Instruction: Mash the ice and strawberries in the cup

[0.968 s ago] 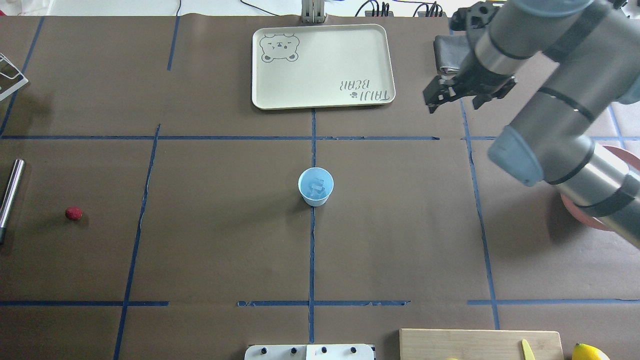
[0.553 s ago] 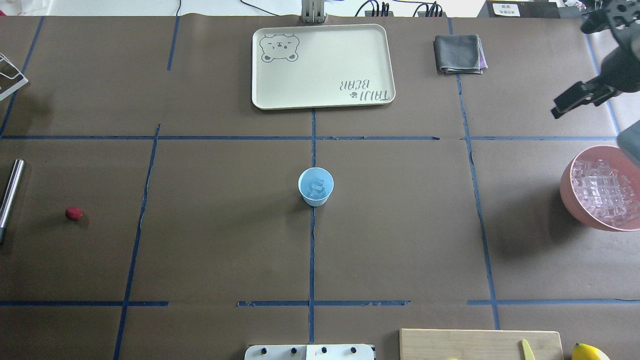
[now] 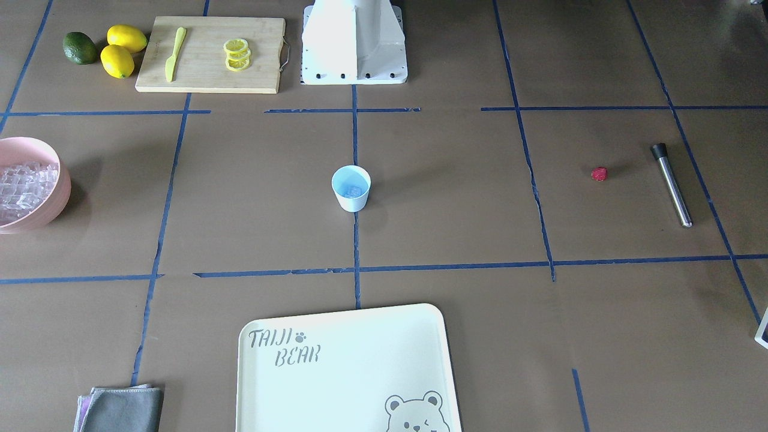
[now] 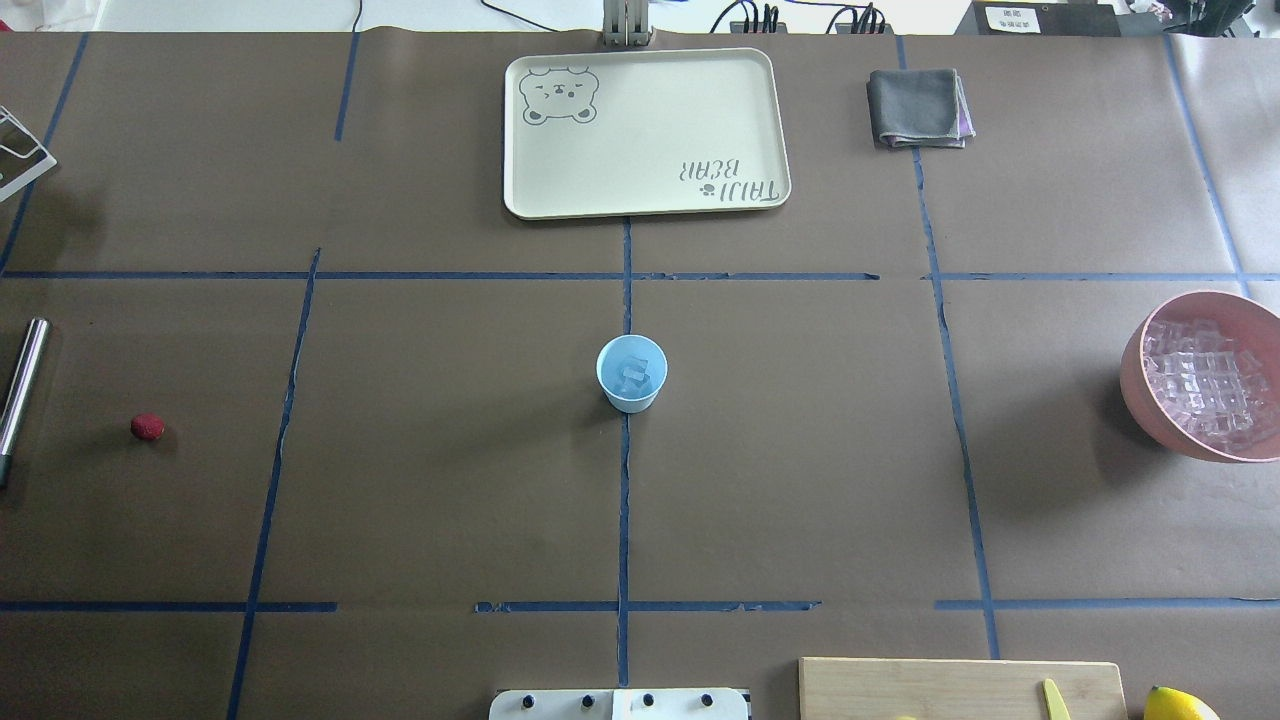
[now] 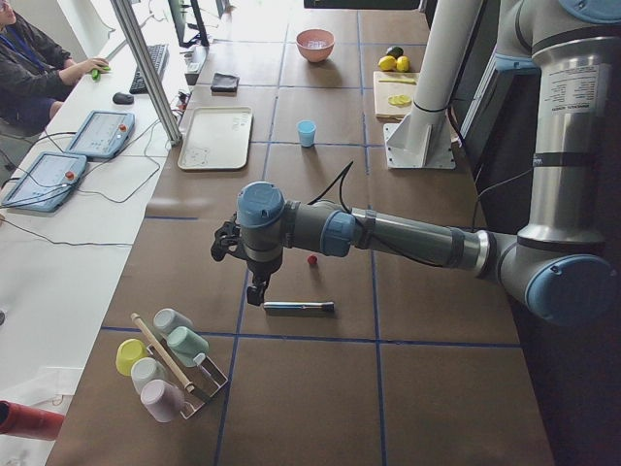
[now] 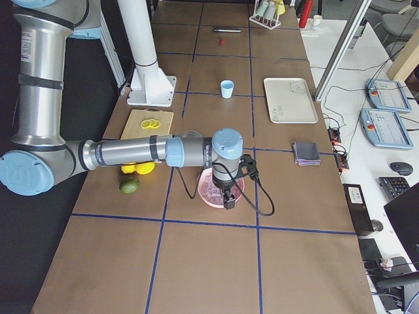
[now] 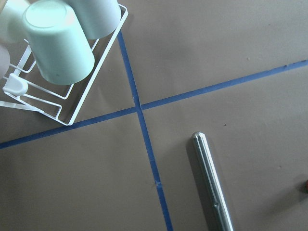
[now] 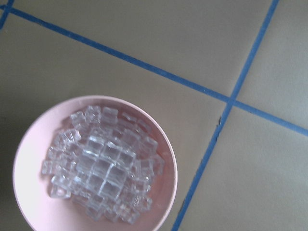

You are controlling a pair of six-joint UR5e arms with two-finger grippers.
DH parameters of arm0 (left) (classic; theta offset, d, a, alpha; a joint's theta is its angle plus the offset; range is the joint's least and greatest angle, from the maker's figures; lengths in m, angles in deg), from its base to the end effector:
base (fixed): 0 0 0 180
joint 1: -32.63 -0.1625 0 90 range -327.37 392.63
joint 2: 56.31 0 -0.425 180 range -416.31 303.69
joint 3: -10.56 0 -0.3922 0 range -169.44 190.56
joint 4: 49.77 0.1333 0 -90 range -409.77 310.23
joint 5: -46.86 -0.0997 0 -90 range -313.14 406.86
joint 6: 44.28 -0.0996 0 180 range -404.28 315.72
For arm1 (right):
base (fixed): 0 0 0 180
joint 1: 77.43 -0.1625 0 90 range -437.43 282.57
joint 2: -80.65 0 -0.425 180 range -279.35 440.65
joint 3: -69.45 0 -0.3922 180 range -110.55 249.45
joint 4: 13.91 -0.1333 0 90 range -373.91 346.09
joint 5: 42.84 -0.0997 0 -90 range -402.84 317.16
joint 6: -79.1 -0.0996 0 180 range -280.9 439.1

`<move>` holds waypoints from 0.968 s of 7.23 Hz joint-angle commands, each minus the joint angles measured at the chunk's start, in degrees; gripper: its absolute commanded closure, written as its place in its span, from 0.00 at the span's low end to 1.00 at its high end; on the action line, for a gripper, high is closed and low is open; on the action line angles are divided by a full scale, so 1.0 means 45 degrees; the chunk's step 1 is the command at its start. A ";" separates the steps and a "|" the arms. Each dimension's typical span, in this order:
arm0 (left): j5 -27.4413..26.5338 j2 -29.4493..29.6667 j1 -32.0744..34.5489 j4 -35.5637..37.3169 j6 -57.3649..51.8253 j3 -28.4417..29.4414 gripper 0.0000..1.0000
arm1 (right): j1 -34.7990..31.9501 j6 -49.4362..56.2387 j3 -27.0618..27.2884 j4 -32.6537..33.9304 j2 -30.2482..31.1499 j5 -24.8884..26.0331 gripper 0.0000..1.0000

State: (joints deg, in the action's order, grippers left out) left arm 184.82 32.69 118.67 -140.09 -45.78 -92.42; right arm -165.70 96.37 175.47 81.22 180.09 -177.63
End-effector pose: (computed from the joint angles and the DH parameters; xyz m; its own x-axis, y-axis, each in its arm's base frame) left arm -0.0255 -0.4908 0.5500 0.6551 0.2295 -0.7198 -0.0847 0.9690 0.2320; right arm 0.0504 -0.4231 0.6049 0.6679 -0.3341 0.6650 0.2393 0.9425 0.2332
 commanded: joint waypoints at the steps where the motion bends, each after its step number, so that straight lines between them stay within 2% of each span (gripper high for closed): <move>1: -0.0009 0.0164 -0.2158 -0.0142 0.3184 -0.0840 0.00 | -0.0209 -0.0321 -0.0046 -0.0028 0.0287 0.0012 0.01; 2: -0.0496 -0.0030 -0.2826 -0.1284 0.4963 -0.0942 0.00 | -0.0209 -0.0341 -0.0026 -0.0028 0.0267 -0.0026 0.01; 4: -0.1937 -0.1218 -0.5029 -0.5143 0.8636 -0.0730 0.00 | -0.0209 -0.0341 -0.0006 -0.0047 0.0267 -0.0046 0.01; 5: -0.2411 -0.1300 -0.5794 -0.6245 0.9639 -0.0458 0.00 | -0.0209 -0.0360 -0.0026 -0.0028 0.0267 -0.0085 0.01; 7: -0.3466 -0.1108 -0.6930 -0.6958 1.0368 0.0148 0.00 | -0.0209 -0.0360 -0.0006 -0.0028 0.0267 -0.0085 0.01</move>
State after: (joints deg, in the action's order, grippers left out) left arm 171.93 27.32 90.73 -168.88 -1.91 -93.39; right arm -166.64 94.76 175.46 81.09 181.29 -177.99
